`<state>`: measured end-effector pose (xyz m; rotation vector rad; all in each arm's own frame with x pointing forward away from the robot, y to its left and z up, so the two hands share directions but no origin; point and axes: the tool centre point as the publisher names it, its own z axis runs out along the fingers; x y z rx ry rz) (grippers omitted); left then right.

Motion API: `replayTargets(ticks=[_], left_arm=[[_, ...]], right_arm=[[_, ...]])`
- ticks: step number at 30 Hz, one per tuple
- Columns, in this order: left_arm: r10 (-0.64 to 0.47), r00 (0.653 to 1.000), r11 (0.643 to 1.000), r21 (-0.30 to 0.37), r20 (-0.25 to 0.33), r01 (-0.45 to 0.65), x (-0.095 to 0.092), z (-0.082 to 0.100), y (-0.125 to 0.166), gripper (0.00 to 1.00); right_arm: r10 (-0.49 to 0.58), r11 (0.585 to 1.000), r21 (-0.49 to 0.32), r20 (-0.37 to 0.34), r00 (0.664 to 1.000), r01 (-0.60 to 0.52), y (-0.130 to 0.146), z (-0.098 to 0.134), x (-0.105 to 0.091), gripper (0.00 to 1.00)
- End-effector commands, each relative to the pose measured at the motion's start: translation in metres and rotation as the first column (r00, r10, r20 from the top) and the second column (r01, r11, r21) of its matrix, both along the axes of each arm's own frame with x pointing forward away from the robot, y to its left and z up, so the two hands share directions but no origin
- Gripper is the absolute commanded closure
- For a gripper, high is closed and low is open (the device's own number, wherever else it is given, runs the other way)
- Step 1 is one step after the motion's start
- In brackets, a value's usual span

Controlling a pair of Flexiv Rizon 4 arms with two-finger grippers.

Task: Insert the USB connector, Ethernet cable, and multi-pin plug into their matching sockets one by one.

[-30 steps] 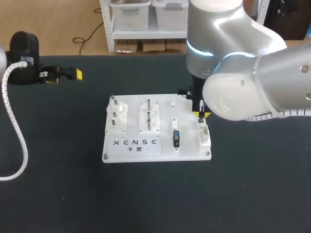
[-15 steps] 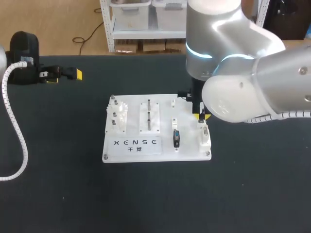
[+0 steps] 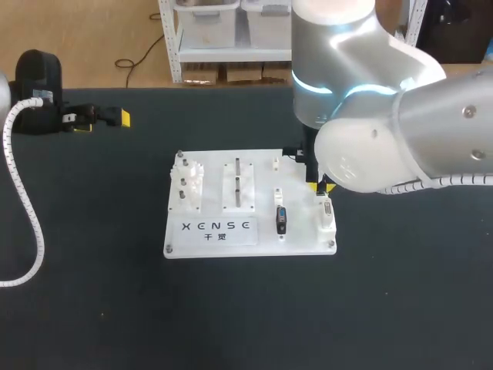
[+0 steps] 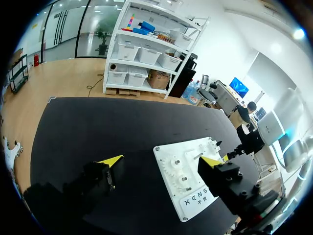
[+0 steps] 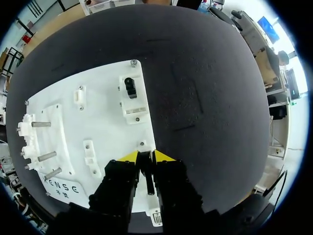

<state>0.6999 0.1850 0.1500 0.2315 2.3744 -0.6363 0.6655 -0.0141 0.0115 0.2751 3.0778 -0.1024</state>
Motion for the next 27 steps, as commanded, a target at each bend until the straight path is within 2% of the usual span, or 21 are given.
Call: replayTargets(ticks=[1, 4, 5, 7, 8, 14, 18, 22, 27], left_arm=[[0.000, 1.000, 1.000, 0.000, 0.000, 0.000, 0.000, 0.000, 0.000, 0.00], [0.000, 1.000, 1.000, 0.000, 0.000, 0.000, 0.000, 0.000, 0.000, 0.00], [0.000, 1.000, 1.000, 0.000, 0.000, 0.000, 0.000, 0.000, 0.000, 0.00], [0.000, 1.000, 1.000, 0.000, 0.000, 0.000, 0.000, 0.000, 0.000, 0.00], [0.000, 1.000, 1.000, 0.000, 0.000, 0.000, 0.000, 0.000, 0.000, 0.00], [0.000, 1.000, 1.000, 0.000, 0.000, 0.000, 0.000, 0.000, 0.000, 0.00], [0.000, 1.000, 1.000, 0.000, 0.000, 0.000, 0.000, 0.000, 0.000, 0.00], [0.000, 1.000, 1.000, 0.000, 0.000, 0.000, 0.000, 0.000, 0.000, 0.00], [0.000, 1.000, 1.000, 0.000, 0.000, 0.000, 0.000, 0.000, 0.000, 0.00]], right_arm=[[-0.003, 1.000, -0.002, -0.008, 1.000, 0.003, -0.005, -0.014, 0.002, 1.00], [-0.001, 1.000, 0.005, 0.000, 1.000, 0.001, -0.003, -0.010, 0.001, 1.00], [0.000, 1.000, 0.005, 0.006, 1.000, 0.000, -0.002, -0.006, 0.000, 0.95], [-0.001, 1.000, 0.010, 0.025, 1.000, 0.001, 0.000, 0.002, -0.001, 0.61], [-0.002, 1.000, 0.017, 0.035, 0.999, 0.001, 0.001, 0.006, -0.002, 0.00], [-0.005, 0.999, 0.048, 0.083, 0.997, 0.002, 0.012, 0.036, -0.014, 0.00], [-0.007, 0.998, 0.057, 0.085, 0.996, 0.002, 0.027, 0.052, -0.030, 0.00], [0.024, 0.997, 0.077, 0.069, 0.997, -0.029, 0.045, 0.057, -0.050, 0.00], [0.060, 0.994, 0.085, 0.040, 0.997, -0.063, 0.062, 0.053, -0.070, 0.00]])
